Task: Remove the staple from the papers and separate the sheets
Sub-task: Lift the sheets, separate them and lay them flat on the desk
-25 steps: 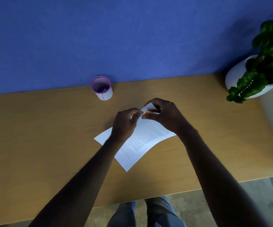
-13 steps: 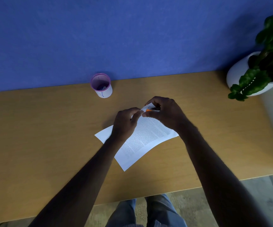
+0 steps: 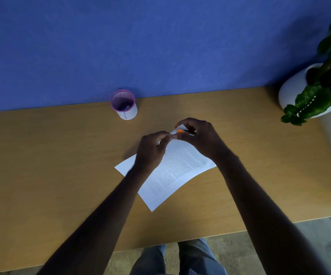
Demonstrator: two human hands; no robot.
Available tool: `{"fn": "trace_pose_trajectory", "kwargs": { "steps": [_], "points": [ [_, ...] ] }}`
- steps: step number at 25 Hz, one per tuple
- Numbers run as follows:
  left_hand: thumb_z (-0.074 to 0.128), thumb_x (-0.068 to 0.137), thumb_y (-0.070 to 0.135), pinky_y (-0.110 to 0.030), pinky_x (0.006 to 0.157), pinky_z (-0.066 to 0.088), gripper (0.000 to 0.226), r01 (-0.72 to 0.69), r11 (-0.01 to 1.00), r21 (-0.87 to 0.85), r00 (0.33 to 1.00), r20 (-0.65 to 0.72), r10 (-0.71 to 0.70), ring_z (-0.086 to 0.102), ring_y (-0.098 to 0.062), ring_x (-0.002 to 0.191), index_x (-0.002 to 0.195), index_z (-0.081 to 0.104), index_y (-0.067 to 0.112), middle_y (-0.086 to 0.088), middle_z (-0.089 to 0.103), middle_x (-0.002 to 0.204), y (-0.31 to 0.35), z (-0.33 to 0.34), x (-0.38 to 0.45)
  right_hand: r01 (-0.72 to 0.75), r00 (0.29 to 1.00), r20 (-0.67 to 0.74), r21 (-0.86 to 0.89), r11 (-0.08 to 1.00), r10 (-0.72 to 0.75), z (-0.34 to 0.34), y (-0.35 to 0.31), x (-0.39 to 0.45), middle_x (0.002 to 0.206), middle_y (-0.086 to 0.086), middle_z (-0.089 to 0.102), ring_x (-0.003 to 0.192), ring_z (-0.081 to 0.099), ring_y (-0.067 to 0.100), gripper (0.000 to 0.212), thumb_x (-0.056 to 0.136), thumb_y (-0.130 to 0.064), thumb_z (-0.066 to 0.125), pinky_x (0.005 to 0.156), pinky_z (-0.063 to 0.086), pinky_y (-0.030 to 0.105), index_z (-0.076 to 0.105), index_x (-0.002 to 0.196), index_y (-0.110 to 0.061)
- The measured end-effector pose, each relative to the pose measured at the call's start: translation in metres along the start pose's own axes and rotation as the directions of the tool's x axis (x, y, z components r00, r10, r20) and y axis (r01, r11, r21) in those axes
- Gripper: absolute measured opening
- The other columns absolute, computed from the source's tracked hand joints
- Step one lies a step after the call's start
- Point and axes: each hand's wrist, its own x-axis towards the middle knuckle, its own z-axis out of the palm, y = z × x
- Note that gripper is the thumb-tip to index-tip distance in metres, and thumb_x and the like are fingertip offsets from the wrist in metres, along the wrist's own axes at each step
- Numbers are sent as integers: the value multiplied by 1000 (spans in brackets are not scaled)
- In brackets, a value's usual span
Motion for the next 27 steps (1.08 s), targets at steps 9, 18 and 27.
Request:
{"fn": "trace_pose_trajectory", "kwargs": {
  "steps": [9,18,27],
  "points": [
    [63,102,27,-4,67,42,27,204,975,-84,978,-37,-207,65,-4,66,93,77,5,-2,75,79,-18,6,3,-203,830,-453,297,933,325,-10,79,33,110,-4,69,91,63,7,36,100,-32,67,76,48,16,65,133,-17],
    [62,103,23,0,55,32,33,292,947,-133,951,-64,-302,50,-11,60,72,60,11,12,55,83,-29,16,14,-383,718,-548,204,901,429,-18,136,77,123,4,68,110,66,23,38,98,-4,60,78,52,24,64,134,-14],
    [63,101,17,-3,52,29,37,326,934,-149,938,-73,-339,45,4,49,66,53,15,8,48,67,-43,35,20,-455,724,-620,-100,885,303,-29,166,113,127,17,58,115,60,35,41,99,-14,64,91,57,40,65,140,-20]
  ]
}}
